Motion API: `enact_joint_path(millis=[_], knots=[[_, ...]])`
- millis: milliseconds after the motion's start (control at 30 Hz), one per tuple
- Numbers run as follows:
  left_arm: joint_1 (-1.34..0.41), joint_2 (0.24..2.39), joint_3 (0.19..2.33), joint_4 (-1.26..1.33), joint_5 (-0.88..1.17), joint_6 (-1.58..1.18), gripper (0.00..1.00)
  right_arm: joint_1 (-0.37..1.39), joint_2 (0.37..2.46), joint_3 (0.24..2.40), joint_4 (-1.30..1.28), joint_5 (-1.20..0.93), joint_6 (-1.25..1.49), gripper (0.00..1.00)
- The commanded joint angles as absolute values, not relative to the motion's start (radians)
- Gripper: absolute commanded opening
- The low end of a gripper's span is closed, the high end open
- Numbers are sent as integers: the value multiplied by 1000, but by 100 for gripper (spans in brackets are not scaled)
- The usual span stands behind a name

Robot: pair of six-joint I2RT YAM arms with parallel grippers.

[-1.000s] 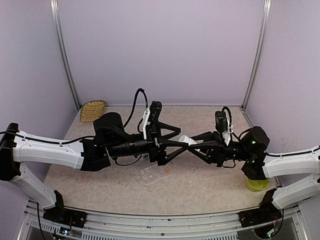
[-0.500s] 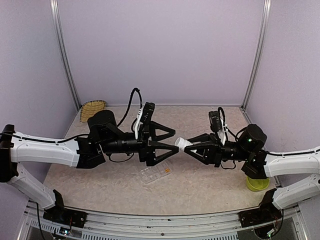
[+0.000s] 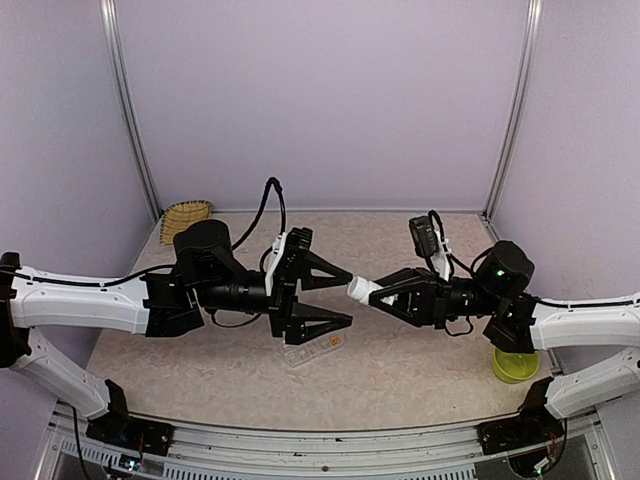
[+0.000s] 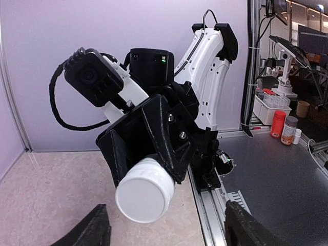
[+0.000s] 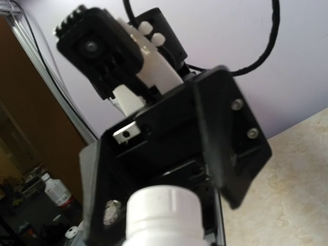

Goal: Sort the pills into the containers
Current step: Unscrew the lid of the pill bottle from the pill bottle.

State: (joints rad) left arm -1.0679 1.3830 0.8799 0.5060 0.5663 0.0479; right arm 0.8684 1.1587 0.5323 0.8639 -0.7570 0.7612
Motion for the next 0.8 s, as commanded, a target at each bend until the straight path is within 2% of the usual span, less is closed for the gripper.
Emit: enact_joint_path(millis=[0, 267, 600, 767], knots=[[-1079, 1381, 932, 465, 546, 125, 69, 876, 1144, 554, 865, -784, 799, 4], [-1089, 1399, 952, 445, 541, 155, 54, 877, 1166, 565, 860, -813, 812, 5], [-1095, 1406, 960, 426, 534, 161, 19, 876, 1173, 562, 867, -821, 814, 5], [-1098, 1412, 972, 443, 486, 74, 11, 877, 1157, 564, 803, -785, 738, 4]])
